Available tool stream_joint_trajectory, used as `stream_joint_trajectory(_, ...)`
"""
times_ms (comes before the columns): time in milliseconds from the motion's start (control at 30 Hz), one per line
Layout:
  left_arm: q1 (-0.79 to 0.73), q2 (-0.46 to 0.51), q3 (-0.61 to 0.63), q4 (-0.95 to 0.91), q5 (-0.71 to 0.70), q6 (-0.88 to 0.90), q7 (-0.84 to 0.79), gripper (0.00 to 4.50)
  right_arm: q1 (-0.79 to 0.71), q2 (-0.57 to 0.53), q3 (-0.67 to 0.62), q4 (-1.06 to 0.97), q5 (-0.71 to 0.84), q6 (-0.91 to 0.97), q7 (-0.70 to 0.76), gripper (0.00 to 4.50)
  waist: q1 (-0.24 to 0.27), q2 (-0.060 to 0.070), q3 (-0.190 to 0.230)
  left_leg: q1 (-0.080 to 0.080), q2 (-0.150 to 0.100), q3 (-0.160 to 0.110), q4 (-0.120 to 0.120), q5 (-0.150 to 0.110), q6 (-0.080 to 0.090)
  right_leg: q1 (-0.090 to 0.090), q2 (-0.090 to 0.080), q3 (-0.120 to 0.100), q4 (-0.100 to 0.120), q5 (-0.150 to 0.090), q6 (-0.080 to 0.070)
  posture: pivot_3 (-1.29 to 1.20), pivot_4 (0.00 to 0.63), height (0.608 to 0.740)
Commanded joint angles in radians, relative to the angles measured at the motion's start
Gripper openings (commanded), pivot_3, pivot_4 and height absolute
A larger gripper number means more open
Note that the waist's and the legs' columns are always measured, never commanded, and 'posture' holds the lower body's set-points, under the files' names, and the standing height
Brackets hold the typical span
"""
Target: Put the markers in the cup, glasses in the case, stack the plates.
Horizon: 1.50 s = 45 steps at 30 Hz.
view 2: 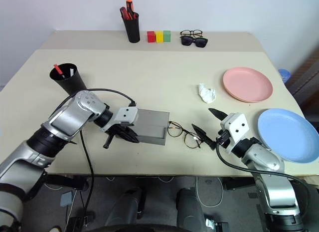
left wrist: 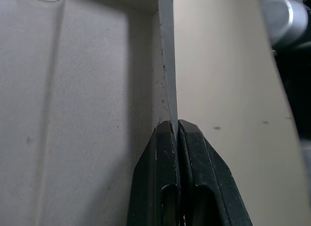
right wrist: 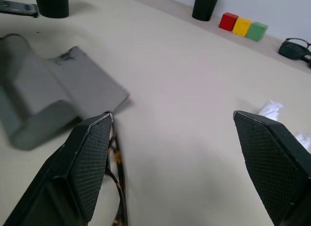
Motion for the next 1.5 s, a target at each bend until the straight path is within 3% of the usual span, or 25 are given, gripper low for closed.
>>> stream_joint_trajectory(33, -0.001, -0.046, 0.003, -0.104, -0.012, 0.123, 0.061, 0.08, 0.011, 0.001, -0.026, -0.061, 0.006, -0.018, -0.016, 4.08, 0.006, 0.0, 0.0, 0.0, 0.0, 0.0, 0.0, 0.0, 0.0, 0.0, 0.0, 0.0, 0.0, 0.0, 0.0, 0.0, 0.15, 0.74)
stream_joint_trajectory(200, -0.056, -0.187, -0.021, -0.058, 0.02, 0.209, 0.183, 0.08, 0.008, -0.007, -0.034, -0.062, 0.012, -0.01, -0.018, 4.08, 0.006, 0.0, 0.0, 0.0, -0.001, 0.0, 0.002, 0.0, 0.0, 0.001, 0.0, 0.0, 0.0, 0.0, 0.001, 0.0, 0.15, 0.74)
stream_joint_trajectory(467, -0.135, -0.292, -0.03, 0.083, 0.042, 0.2, 0.266, 0.08, 0.012, -0.01, -0.047, -0.059, 0.012, -0.008, -0.019, 4.08, 0.0, 0.0, 0.0, 0.001, 0.0, 0.0, 0.001, 0.0, 0.0, 0.001, 0.001, 0.0, 0.001, -0.002, 0.003, 0.0, 0.15, 0.74)
stream_joint_trajectory(700, -0.15, -0.214, -0.005, 0.209, 0.07, 0.048, 0.235, 0.08, 0.017, -0.011, -0.052, -0.066, 0.015, -0.001, -0.019, 4.08, -0.001, 0.0, 0.0, 0.001, 0.0, 0.0, 0.001, 0.0, 0.0, 0.0, 0.001, 0.0, 0.001, -0.001, 0.002, 0.0, 0.15, 0.74)
stream_joint_trajectory(933, -0.199, -0.235, -0.027, 0.4, 0.129, -0.11, 0.231, 0.08, 0.002, -0.023, -0.06, -0.054, 0.018, 0.005, -0.011, 4.08, 0.005, 0.0, 0.0, 0.0, -0.001, 0.0, 0.001, 0.0, 0.0, 0.001, 0.0, 0.0, 0.0, 0.0, 0.001, 0.0, 0.15, 0.74)
stream_joint_trajectory(1500, -0.241, -0.312, -0.001, 0.444, 0.16, -0.104, 0.214, 0.08, 0.043, -0.054, -0.091, -0.077, 0.039, 0.022, -0.009, 4.08, 0.005, 0.0, 0.0, 0.0, -0.001, 0.0, 0.002, 0.0, 0.0, 0.002, 0.0, 0.0, 0.001, 0.0, 0.001, 0.0, 0.15, 0.74)
